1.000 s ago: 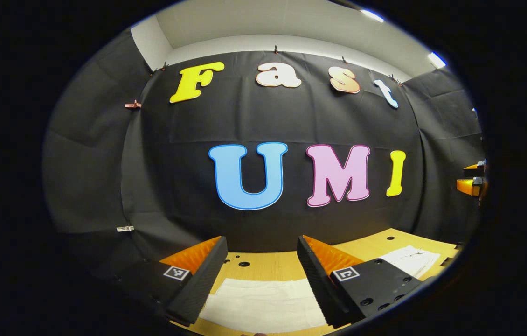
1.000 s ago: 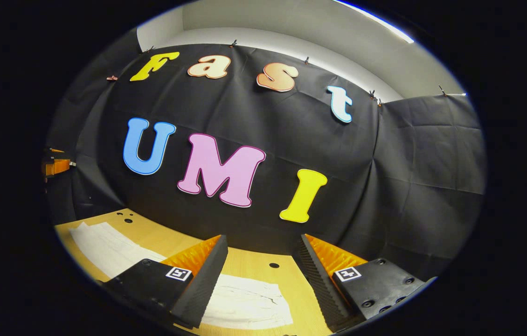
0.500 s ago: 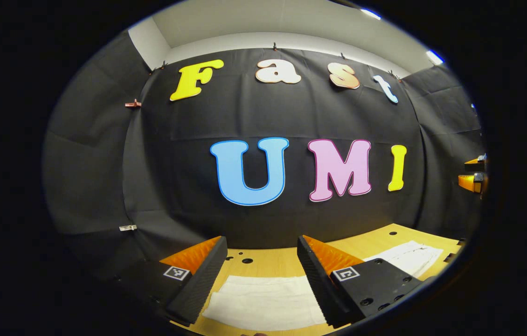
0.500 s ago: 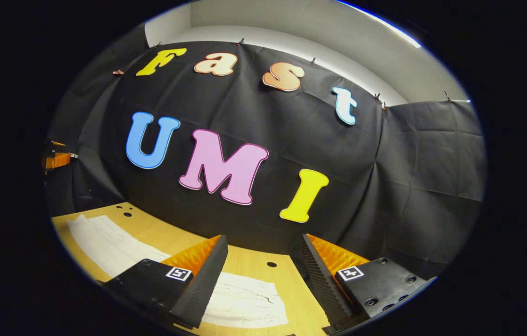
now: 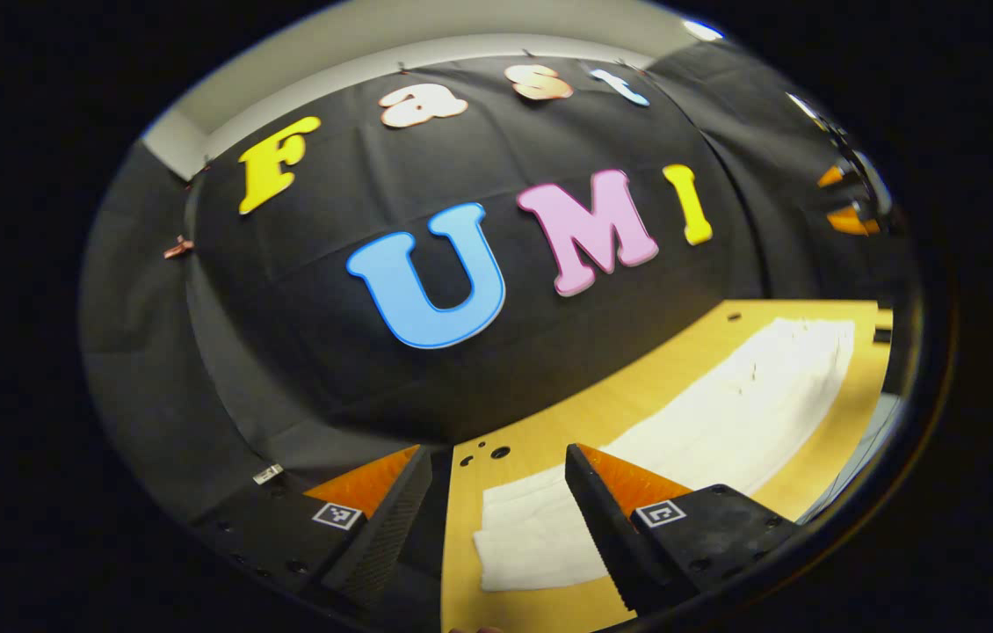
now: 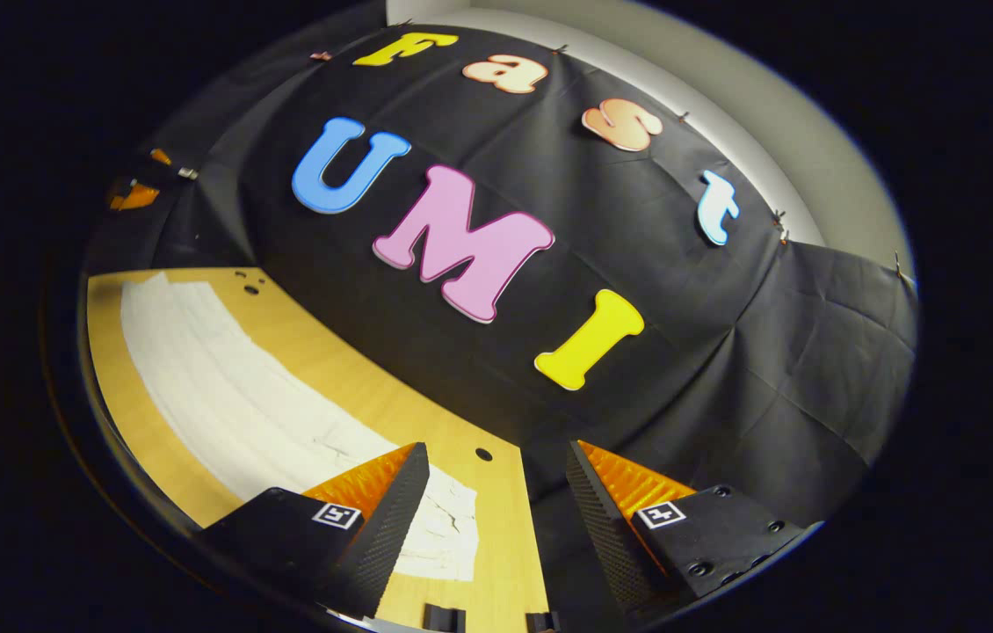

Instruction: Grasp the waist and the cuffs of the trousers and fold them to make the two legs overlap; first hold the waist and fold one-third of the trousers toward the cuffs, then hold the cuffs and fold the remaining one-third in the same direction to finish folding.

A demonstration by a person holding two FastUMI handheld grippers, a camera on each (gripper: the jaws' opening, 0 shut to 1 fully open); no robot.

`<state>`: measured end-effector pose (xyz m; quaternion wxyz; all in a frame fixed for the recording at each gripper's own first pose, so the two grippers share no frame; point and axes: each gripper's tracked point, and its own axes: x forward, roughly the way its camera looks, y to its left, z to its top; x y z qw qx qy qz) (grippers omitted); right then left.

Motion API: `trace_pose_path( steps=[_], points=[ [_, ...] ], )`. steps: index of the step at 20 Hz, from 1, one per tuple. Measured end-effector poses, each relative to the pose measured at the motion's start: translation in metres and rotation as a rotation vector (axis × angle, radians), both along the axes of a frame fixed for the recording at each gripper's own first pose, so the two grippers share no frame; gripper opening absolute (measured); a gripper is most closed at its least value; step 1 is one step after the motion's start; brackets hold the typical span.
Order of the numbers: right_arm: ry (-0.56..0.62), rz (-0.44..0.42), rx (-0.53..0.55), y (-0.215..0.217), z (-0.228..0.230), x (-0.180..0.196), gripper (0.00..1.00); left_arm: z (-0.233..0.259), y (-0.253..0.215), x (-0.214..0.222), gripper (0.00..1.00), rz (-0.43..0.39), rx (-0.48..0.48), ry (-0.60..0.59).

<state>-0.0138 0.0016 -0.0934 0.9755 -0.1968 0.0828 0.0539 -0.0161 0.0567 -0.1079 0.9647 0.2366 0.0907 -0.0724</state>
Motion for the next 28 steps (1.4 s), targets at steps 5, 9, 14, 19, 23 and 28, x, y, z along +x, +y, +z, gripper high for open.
trace_pose_path(
  steps=[5, 9, 14, 19, 23, 28],
  points=[
    [0.123, 0.077, -0.174, 0.007, -0.072, -0.009, 0.97, -0.085, 0.019, 0.002, 0.96, -0.105, 0.277, 0.137],
    [0.218, 0.167, -0.309, 0.009, -0.136, -0.016, 0.97, -0.174, 0.021, -0.008, 0.95, -0.257, 0.511, 0.304],
    [0.325, 0.247, -0.414, 0.006, -0.200, -0.025, 0.97, -0.257, 0.037, -0.019, 0.96, -0.307, 0.638, 0.493],
    [0.397, 0.250, -0.389, 0.001, -0.232, -0.028, 0.98, -0.288, 0.060, -0.011, 0.95, -0.314, 0.813, 0.566],
    [0.425, 0.255, -0.388, -0.005, -0.247, -0.026, 0.98, -0.294, 0.054, 0.018, 0.94, -0.361, 0.875, 0.561],
    [0.451, 0.242, -0.394, -0.022, -0.260, -0.018, 0.97, -0.309, 0.056, 0.052, 0.86, -0.343, 0.932, 0.602]
  ],
)
